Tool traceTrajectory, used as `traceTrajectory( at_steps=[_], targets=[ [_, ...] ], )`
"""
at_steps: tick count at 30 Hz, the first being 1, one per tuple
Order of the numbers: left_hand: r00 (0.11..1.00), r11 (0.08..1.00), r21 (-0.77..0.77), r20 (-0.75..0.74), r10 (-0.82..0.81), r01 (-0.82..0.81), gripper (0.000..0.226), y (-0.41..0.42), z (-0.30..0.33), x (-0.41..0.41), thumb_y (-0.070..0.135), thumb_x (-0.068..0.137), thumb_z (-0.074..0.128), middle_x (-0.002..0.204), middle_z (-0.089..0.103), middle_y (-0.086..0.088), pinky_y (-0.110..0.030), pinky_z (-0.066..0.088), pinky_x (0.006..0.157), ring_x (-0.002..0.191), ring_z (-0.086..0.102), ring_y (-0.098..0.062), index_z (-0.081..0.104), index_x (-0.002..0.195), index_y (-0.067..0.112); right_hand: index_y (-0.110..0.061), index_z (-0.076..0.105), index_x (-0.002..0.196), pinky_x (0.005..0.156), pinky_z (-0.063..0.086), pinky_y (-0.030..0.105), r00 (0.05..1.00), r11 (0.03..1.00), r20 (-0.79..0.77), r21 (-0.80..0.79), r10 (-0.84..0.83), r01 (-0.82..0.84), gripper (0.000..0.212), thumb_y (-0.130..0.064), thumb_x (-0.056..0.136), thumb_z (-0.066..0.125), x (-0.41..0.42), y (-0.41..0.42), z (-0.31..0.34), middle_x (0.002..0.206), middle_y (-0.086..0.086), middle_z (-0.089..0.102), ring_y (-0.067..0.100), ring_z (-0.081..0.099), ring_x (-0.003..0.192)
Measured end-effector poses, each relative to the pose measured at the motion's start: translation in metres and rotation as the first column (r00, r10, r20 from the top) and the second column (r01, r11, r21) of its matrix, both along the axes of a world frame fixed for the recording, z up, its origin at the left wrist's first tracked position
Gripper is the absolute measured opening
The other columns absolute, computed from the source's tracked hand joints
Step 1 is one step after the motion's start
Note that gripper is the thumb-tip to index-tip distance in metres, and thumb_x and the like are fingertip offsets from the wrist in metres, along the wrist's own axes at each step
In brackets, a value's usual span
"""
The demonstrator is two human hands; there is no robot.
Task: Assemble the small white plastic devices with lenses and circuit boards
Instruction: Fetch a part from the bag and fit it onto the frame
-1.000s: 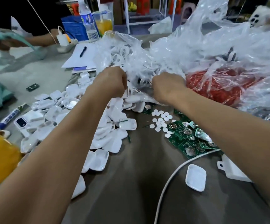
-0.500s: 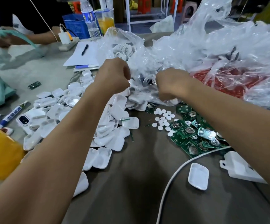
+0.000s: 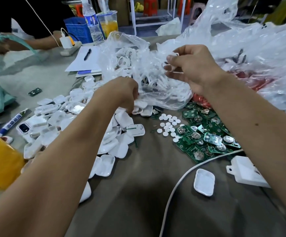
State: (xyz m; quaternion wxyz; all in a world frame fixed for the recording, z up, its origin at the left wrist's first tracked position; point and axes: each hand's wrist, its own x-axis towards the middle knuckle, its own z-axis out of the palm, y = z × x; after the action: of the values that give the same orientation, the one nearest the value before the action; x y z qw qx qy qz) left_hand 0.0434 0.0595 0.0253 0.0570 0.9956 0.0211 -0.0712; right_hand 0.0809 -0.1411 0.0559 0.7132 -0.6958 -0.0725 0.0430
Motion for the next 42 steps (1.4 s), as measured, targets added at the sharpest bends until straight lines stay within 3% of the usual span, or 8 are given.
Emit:
traceTrajectory(
  at_steps=[8,15,20,25,29,33,37,42],
  targets=[
    [0.997,0.996,-0.018,-0.003,0.082,-0.082,0.033,0.008,0.009,-0.003,0.019,0.06,0.098,0.09,0.071,0.001,-0.034,0.057,0.076,0.088,0.068,-0.023,0.072,0.08,0.021,-0.011,0.067,0.092,0.052,0.049,0.031,0.998,0.928,0.066,-0.372,0.007,0.018,0.008,-0.008,0.096,0.073,0.003,0.005,-0.033,0.094,0.017,0.078,0.026,0.077,0.079],
    [0.988,0.98,-0.185,0.119,0.1,-0.077,0.02,0.007,0.023,-0.003,0.025,0.074,0.092,0.09,0.074,-0.002,-0.031,0.056,0.07,0.078,0.069,-0.018,0.075,0.084,0.02,-0.01,0.068,0.089,0.063,0.063,0.034,0.997,0.97,-0.076,-0.243,-0.021,0.002,0.015,-0.006,0.103,0.062,0.006,0.014,-0.038,0.113,0.022,0.072,0.029,0.072,0.085],
    [0.976,0.823,-0.566,0.2,0.081,0.048,0.035,-0.025,0.03,-0.005,0.028,0.075,0.091,0.091,0.077,-0.001,-0.037,0.063,0.075,0.083,0.074,-0.02,0.072,0.103,0.02,-0.001,0.069,0.087,0.071,0.066,0.039,0.992,0.993,-0.127,-0.115,0.009,-0.024,0.01,0.005,0.095,0.069,-0.002,0.013,-0.027,0.093,0.02,0.07,0.026,0.071,0.07],
    [0.895,0.791,-0.552,0.447,0.014,0.264,0.052,-0.078,0.017,-0.001,0.033,0.067,0.096,0.093,0.071,-0.001,-0.02,0.054,0.065,0.074,0.067,-0.009,0.071,0.109,0.014,0.009,0.076,0.097,0.057,0.046,0.032,0.987,0.939,-0.026,-0.315,-0.157,0.141,0.022,0.004,0.077,0.081,-0.007,-0.015,0.001,0.084,0.018,0.066,0.022,0.056,0.063],
    [0.827,0.719,-0.581,0.562,0.017,0.381,0.044,-0.116,0.015,0.001,0.037,0.071,0.093,0.084,0.069,0.001,-0.021,0.049,0.065,0.07,0.062,-0.008,0.074,0.1,0.009,0.008,0.076,0.101,0.073,0.065,0.048,0.985,0.854,0.094,-0.49,-0.148,0.175,0.03,-0.005,0.077,0.087,-0.018,-0.05,0.026,0.102,0.024,0.076,0.035,0.075,0.089],
    [0.872,0.514,-0.765,0.485,0.067,0.387,0.027,-0.156,0.015,-0.002,0.026,0.076,0.089,0.08,0.072,-0.015,-0.039,0.053,0.065,0.066,0.061,-0.016,0.074,0.088,0.007,0.004,0.076,0.104,0.086,0.059,0.058,0.971,0.679,0.221,-0.699,-0.094,0.225,0.031,-0.02,0.086,0.083,-0.036,-0.091,0.052,0.102,0.028,0.075,0.028,0.065,0.077],
    [0.941,0.378,-0.886,0.324,0.096,0.267,0.026,-0.187,0.01,-0.008,0.016,0.086,0.083,0.088,0.073,-0.016,-0.049,0.059,0.079,0.079,0.07,-0.032,0.073,0.107,0.006,-0.005,0.078,0.089,0.07,0.066,0.041,0.977,0.653,0.215,-0.739,-0.007,0.168,0.02,-0.024,0.09,0.082,-0.046,-0.135,0.077,0.082,0.015,0.077,0.022,0.077,0.072],
    [0.972,0.173,-0.985,0.056,0.227,0.017,0.02,-0.2,0.002,-0.007,0.01,0.105,0.046,0.107,0.066,-0.011,-0.034,0.055,0.075,0.084,0.061,-0.019,0.056,0.121,0.011,-0.008,0.079,0.091,0.064,0.063,0.032,0.986,0.449,0.071,-0.893,0.153,-0.006,0.011,-0.018,0.095,0.076,-0.019,-0.169,0.076,0.076,0.007,0.079,0.021,0.079,0.071]
  ],
)
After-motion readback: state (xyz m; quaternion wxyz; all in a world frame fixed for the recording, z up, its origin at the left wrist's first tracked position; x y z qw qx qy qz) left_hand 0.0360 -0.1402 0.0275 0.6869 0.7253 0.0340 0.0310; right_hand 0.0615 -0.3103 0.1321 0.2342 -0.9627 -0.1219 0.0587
